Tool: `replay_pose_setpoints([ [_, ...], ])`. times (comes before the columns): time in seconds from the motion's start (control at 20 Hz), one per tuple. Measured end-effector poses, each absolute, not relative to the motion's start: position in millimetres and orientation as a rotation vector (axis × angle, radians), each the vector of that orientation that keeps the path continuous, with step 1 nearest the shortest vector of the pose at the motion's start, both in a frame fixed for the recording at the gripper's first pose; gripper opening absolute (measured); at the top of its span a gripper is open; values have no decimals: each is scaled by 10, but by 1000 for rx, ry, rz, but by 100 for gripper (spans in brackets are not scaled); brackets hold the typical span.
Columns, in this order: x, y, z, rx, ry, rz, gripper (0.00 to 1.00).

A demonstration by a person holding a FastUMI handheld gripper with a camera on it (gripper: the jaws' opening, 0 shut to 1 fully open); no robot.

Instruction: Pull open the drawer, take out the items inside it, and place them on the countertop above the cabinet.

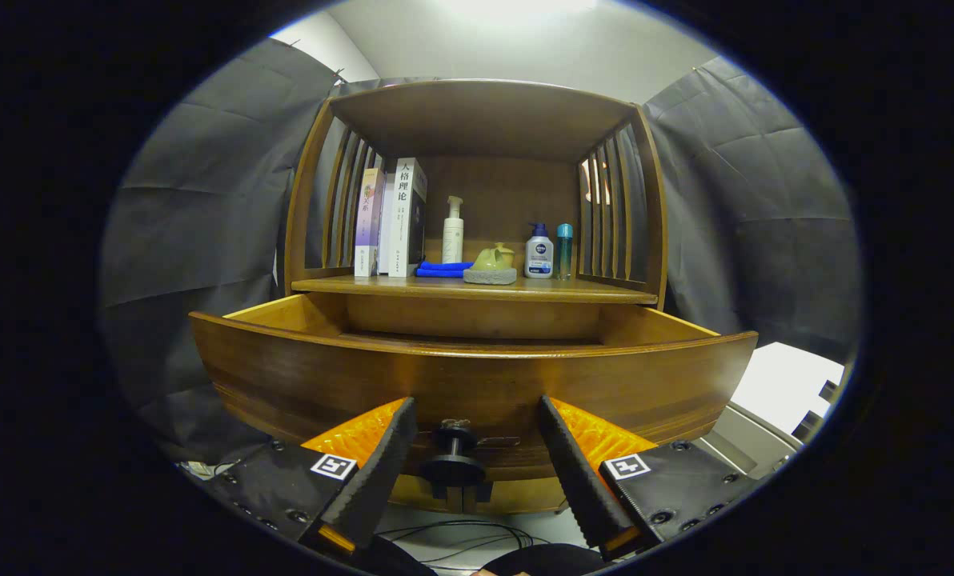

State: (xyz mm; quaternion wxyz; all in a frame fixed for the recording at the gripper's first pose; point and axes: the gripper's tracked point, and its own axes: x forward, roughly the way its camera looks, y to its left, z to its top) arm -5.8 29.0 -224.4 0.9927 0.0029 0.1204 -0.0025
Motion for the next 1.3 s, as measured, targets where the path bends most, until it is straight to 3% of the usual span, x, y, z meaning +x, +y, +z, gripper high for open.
replay_pose_setpoints([
  [1.3, 1302, 327, -2314, 50, 298, -15, 98],
])
